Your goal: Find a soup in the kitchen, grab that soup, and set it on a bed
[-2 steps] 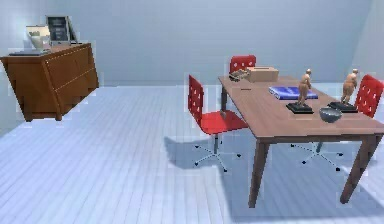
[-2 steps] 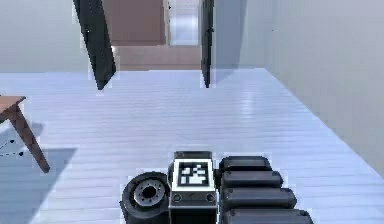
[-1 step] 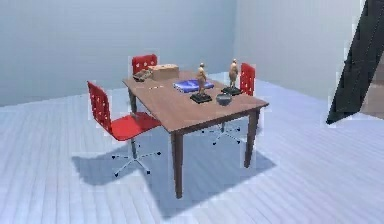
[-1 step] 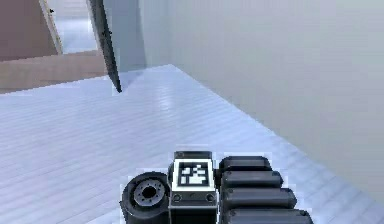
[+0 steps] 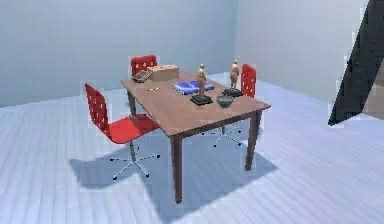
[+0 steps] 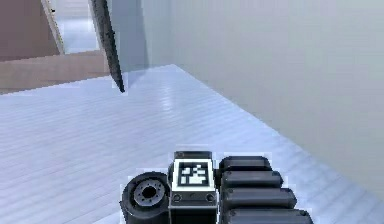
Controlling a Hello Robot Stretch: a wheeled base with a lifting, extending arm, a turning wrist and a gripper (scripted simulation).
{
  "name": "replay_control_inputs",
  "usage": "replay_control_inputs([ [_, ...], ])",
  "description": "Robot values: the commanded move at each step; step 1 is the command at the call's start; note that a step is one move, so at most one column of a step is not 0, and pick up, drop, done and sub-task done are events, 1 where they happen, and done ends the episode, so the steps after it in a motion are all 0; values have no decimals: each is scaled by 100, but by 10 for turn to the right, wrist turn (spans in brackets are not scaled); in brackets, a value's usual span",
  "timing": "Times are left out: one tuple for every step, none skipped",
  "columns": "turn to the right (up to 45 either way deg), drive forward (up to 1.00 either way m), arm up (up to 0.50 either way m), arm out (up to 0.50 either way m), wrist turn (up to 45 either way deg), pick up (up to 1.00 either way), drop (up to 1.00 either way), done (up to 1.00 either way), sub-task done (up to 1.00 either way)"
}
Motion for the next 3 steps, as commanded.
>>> replay_control_inputs([
  [-450,0,0,0,0,0,0,0,0],
  [-390,0,0,0,0,0,0,0,0],
  [0,70,0,0,0,0,0,0,0],
])
